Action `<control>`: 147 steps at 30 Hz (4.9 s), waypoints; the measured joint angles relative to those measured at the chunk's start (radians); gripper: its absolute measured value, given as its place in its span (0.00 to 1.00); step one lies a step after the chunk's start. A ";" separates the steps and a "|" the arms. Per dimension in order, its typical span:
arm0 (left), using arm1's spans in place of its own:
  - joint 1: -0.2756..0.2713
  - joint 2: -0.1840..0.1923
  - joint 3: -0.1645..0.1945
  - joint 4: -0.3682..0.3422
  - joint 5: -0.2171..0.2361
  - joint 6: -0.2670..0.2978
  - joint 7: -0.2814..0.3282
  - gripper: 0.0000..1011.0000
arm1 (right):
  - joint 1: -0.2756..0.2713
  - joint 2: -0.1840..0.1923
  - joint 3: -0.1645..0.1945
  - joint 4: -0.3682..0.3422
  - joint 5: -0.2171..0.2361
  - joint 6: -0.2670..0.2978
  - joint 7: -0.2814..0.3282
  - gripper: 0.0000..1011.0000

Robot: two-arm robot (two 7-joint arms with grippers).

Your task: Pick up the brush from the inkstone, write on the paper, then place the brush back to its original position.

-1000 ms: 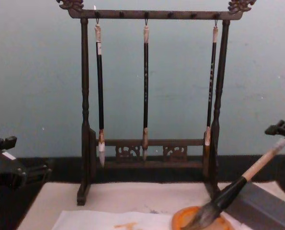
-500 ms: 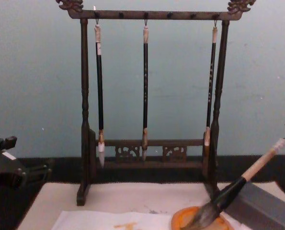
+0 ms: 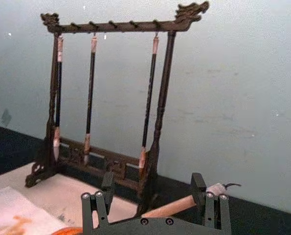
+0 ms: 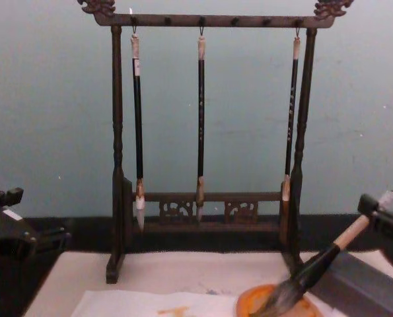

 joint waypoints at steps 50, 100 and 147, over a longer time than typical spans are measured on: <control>0.000 0.000 0.000 0.000 0.000 0.000 0.000 1.00 | 0.006 -0.061 0.077 0.019 0.065 0.264 -0.054 0.99; 0.000 0.000 0.000 0.000 0.000 0.000 0.000 1.00 | 0.006 -0.060 0.076 0.019 0.065 0.262 -0.052 0.99; 0.000 0.000 0.000 0.000 0.000 0.000 0.000 1.00 | 0.006 -0.060 0.076 0.019 0.065 0.262 -0.052 0.99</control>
